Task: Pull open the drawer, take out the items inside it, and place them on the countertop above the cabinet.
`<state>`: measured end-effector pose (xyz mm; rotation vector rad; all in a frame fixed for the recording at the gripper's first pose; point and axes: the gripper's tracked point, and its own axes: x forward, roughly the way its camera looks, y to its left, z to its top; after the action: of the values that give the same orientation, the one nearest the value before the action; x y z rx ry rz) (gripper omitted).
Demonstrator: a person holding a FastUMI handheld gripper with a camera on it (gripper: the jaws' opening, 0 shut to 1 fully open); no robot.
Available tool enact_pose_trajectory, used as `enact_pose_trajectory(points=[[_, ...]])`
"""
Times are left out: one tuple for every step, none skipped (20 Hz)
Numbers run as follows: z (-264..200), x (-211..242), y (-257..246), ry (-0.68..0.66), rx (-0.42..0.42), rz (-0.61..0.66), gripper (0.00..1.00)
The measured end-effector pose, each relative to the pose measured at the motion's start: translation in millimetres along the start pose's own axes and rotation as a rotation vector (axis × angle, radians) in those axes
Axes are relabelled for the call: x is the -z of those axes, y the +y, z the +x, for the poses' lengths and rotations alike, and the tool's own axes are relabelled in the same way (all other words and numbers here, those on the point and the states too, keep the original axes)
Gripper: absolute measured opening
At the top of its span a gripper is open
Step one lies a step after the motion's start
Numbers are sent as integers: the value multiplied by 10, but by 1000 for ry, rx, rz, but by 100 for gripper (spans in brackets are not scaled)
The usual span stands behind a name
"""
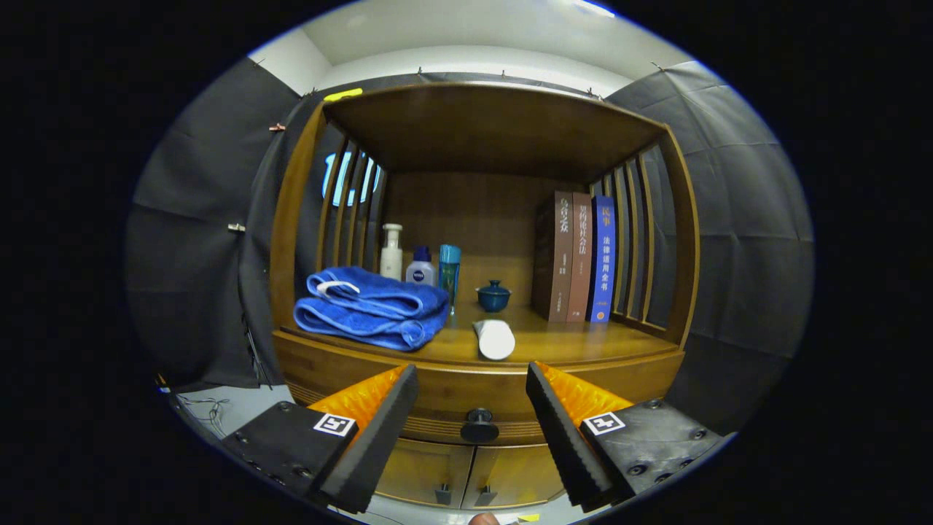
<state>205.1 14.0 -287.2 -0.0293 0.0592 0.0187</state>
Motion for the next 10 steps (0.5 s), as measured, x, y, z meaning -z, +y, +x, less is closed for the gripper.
enact_pose_trajectory(points=[[-77, -142, 7, -18, 0, 12, 98], [-146, -262, 16, -30, -3, 22, 98], [-215, -376, 29, -36, -8, 23, 98], [-296, -483, 43, -41, -14, 21, 98], [-369, -580, 52, -43, -20, 15, 98], [-448, -682, 50, -47, -23, 10, 98], [-521, -774, 41, -48, -22, 5, 98], [-595, -857, 30, -50, -17, 4, 98], [-659, -943, 27, -55, -13, 11, 98], [-718, -1033, 20, -59, -9, 21, 98]])
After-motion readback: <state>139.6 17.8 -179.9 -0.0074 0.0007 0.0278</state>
